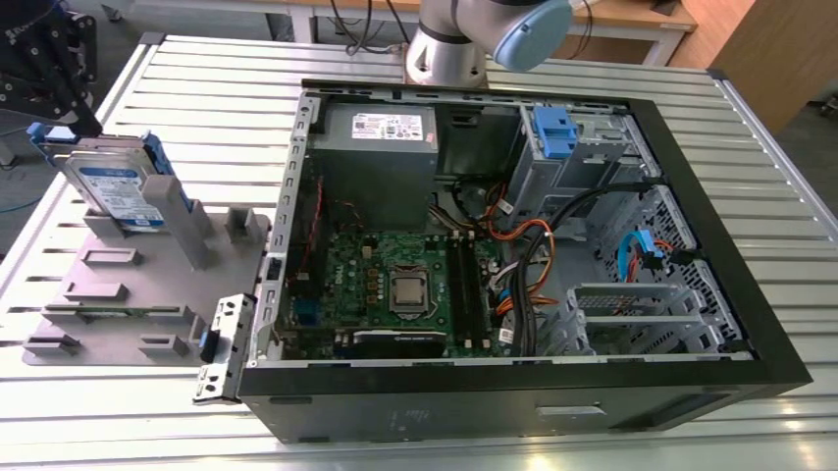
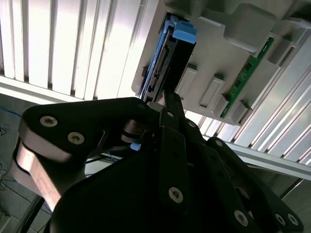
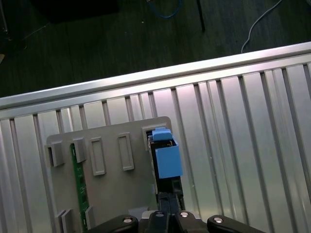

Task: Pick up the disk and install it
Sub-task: 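Pick up the disk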

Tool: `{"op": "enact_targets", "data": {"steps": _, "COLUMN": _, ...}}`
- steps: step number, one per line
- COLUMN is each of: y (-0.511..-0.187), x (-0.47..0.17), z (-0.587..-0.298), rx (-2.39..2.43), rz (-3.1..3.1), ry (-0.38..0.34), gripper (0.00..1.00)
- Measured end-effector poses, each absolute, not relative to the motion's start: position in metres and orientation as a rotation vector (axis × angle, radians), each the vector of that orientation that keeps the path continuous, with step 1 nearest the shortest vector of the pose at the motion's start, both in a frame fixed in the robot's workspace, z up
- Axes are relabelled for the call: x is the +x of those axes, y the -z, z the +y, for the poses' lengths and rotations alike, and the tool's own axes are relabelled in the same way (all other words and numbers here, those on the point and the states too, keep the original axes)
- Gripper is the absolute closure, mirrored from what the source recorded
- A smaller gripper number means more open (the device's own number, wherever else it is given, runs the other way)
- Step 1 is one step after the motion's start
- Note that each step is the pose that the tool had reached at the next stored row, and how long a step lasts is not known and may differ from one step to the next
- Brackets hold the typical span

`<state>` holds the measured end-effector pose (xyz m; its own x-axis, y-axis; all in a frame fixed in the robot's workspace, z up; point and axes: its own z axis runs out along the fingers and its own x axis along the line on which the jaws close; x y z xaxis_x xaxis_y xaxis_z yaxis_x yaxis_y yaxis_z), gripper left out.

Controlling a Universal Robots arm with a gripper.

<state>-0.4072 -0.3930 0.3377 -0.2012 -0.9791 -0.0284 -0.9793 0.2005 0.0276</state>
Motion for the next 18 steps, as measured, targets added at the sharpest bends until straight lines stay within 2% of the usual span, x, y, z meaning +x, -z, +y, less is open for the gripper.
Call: {"op": "enact_targets", "data": {"steps": 18, "y": -0.3358, "x": -0.4095, "z": -0.3888, "rx": -1.994, "rz": 2.421, "ry": -0.062, "gripper": 0.89}}
